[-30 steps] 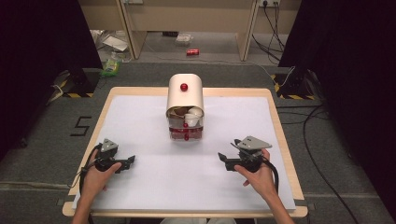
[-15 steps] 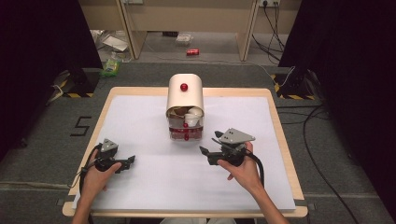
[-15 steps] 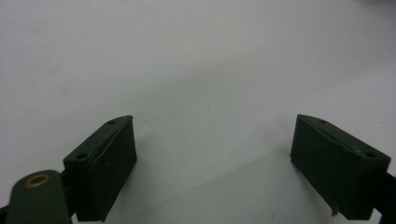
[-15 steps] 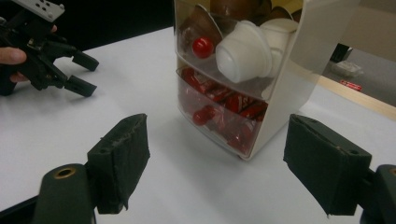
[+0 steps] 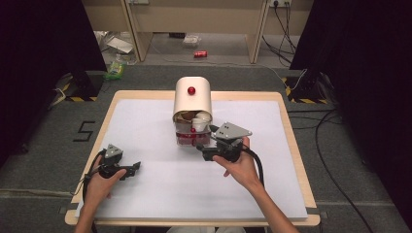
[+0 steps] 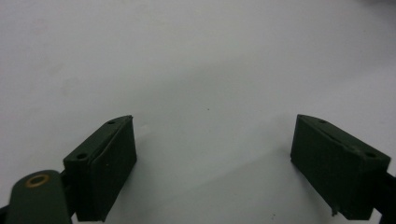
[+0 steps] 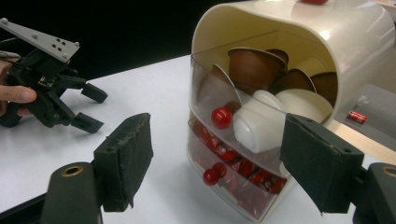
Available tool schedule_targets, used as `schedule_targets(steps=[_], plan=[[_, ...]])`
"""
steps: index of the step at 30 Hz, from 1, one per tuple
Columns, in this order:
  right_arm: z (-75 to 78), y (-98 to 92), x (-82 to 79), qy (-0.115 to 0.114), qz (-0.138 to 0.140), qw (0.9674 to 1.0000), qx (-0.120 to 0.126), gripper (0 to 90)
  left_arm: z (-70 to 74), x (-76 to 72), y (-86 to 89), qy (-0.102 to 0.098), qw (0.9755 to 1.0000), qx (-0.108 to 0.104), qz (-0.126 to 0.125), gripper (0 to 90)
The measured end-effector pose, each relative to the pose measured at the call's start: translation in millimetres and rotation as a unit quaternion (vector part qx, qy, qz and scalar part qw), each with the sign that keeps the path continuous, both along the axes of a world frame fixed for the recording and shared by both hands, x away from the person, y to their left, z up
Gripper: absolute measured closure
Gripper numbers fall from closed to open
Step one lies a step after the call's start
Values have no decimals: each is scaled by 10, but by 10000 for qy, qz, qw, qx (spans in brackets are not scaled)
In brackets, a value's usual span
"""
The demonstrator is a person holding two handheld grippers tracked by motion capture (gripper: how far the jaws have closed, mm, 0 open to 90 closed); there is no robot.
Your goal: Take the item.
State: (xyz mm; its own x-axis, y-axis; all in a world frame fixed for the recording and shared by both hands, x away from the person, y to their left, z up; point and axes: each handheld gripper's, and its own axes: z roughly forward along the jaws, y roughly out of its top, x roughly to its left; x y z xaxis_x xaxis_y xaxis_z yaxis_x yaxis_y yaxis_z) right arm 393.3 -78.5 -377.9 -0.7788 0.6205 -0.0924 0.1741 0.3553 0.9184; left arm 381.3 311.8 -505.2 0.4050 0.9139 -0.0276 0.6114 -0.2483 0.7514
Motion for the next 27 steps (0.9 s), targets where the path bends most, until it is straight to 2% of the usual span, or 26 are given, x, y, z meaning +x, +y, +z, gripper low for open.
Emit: schedule_targets(steps=[5,9,10,12,17,22,27], plan=[[-2,-16,31,-43,-32,9999,-93,258,1,0,0,6,10000,2,-2,135],[19,-10,61,-31,-38,10000,-34,258,1,0,0,6,10000,3,-2,135],[40,39,88,-28,36,10000,25,258,1,0,1,6,10000,0,-3,135],[49,97,103,-35,77,10000,-20,259,1,1,1,7,10000,0,-4,135],[78,236,166,-38,96,9999,-7,259,0,1,0,3,10000,-9,2,135],[80,362,248,-89,145,9997,-166,262,0,1,1,4,10000,-15,3,135],[44,386,302,23,110,9997,-239,267,3,1,3,1,10000,0,-6,134]])
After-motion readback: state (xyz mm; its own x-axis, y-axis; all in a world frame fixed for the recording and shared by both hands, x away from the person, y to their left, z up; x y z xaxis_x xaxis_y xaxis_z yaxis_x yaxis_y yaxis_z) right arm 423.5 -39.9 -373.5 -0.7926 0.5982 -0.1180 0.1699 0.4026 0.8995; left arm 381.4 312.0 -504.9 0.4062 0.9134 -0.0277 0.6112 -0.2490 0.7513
